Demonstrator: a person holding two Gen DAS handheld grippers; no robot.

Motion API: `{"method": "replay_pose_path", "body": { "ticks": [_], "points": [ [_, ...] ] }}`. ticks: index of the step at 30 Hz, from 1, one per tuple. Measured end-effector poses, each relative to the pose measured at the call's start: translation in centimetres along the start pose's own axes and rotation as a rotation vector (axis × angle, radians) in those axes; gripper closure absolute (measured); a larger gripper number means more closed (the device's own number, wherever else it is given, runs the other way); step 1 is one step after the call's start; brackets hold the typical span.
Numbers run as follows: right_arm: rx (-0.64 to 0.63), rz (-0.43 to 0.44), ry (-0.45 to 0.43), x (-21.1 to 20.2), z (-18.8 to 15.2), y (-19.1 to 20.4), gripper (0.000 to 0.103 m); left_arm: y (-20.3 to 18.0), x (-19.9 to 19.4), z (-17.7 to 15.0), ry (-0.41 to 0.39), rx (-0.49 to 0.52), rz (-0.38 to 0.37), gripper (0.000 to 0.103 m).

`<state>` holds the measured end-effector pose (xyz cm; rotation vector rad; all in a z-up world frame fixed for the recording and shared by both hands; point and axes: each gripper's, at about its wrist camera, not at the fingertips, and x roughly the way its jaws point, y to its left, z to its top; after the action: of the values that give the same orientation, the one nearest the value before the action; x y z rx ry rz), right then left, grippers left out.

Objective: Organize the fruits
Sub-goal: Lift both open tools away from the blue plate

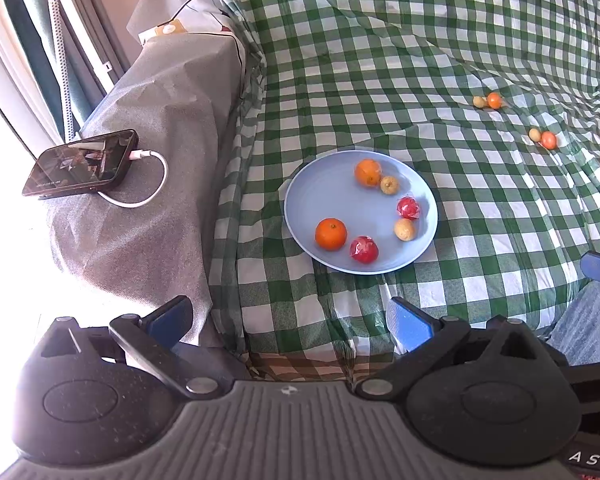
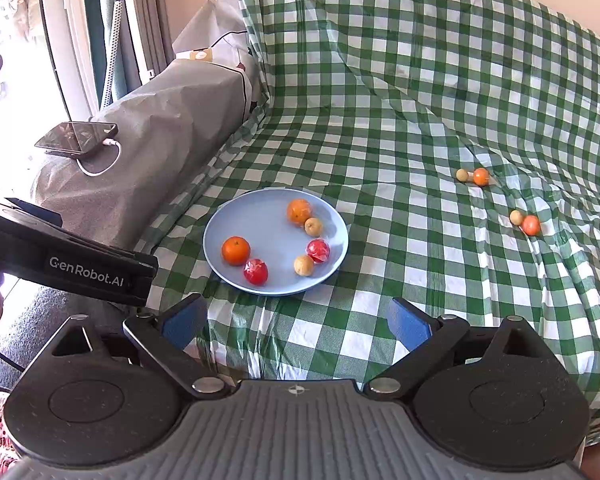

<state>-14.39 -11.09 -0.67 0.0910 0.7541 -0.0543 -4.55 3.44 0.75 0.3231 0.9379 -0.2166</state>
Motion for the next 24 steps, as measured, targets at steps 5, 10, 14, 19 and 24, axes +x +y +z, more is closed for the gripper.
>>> {"method": "replay_pose_path", "body": {
  "ticks": [5,10,14,19,24],
  "points": [
    [0.001,0.005,0.012,0.6,-0.1,-0.1,0.006,-0.1,0.5,0.1,0.010,0.004,0.002,0.000],
    [0.006,0.013,0.028,1.2,-0.1,-0.7,0.006,-0.3,1.1,0.3,0.028,0.009,0.005,0.000],
    [0.022,0.018,0.043,1.8,-0.1,-1.4,0.006,-0.7,1.7,0.7,0.041,0.019,0.009,0.000],
    [0.067,0.007,0.057,2.8,0.0,-2.8,0.006,-1.6,2.9,1.9,0.057,0.030,-0.003,0.000],
    [0.129,-0.015,0.070,4.0,-0.1,-4.7,0.006,-3.6,4.5,3.9,0.070,0.066,-0.007,0.000]
  ]
}}
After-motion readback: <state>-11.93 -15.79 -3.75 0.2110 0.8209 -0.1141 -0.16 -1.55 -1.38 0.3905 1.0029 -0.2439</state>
